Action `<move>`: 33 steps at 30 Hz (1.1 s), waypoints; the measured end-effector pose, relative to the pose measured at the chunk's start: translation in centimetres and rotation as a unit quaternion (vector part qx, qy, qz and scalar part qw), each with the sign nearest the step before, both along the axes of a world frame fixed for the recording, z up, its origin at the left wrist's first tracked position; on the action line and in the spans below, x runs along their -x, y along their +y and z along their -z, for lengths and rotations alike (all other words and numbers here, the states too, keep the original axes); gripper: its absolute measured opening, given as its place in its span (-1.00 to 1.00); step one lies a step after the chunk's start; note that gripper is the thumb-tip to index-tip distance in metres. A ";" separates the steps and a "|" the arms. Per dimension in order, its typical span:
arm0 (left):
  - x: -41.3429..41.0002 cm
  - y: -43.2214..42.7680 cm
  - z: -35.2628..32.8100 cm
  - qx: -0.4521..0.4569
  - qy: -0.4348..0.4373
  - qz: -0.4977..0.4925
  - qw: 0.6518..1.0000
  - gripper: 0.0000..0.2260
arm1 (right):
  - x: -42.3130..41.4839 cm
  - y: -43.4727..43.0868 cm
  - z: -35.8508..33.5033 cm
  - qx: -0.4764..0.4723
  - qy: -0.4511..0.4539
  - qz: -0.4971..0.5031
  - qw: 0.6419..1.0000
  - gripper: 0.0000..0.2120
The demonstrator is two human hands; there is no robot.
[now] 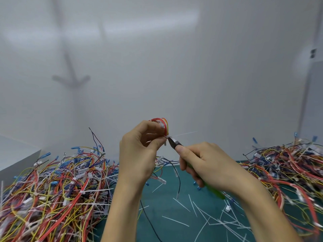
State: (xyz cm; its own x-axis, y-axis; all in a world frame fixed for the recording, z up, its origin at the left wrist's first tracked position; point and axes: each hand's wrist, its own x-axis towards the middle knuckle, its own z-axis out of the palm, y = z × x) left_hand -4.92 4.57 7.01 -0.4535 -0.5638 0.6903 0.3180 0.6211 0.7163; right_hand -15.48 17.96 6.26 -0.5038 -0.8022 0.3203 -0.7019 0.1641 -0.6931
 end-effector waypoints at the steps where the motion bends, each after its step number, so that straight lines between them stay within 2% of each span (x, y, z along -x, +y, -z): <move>1: 0.0 0.0 0.0 0.009 0.000 -0.006 1.000 -0.72 | 0.0 0.0 0.0 -0.001 0.001 0.002 1.000 -0.47; 7: 0.3 0.2 0.1 0.016 -0.013 -0.025 0.999 -0.76 | -0.2 0.0 -0.2 -0.005 0.043 0.026 0.999 -0.49; 10: 0.3 0.3 0.0 -0.043 0.006 -0.006 0.999 -0.80 | -0.3 -0.3 -0.1 0.012 0.072 0.035 0.997 -0.49; 14: 0.0 0.4 -0.3 -0.145 0.038 0.053 0.987 -0.82 | -0.7 -0.8 0.1 0.041 0.065 0.038 0.996 -0.50; 19: -0.2 0.3 -0.2 -0.211 0.037 0.089 0.973 -0.81 | -1.0 -1.1 0.2 0.025 0.099 0.050 0.994 -0.49; 23: -0.2 0.2 -0.2 -0.212 0.032 0.091 0.973 -0.81 | -0.9 -1.0 0.2 0.023 0.089 0.046 0.995 -0.49; 33: -0.2 0.1 -0.2 -0.148 0.034 0.053 0.987 -0.81 | -1.0 -0.9 0.1 0.028 0.059 0.031 0.997 -0.48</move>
State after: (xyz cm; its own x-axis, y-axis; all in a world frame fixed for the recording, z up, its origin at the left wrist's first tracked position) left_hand -4.77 4.66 7.19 -0.4790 -0.6974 0.5332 0.4240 0.3480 0.8361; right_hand -14.52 17.04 6.16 -0.5085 -0.7502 0.4228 -0.7682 0.1734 -0.6162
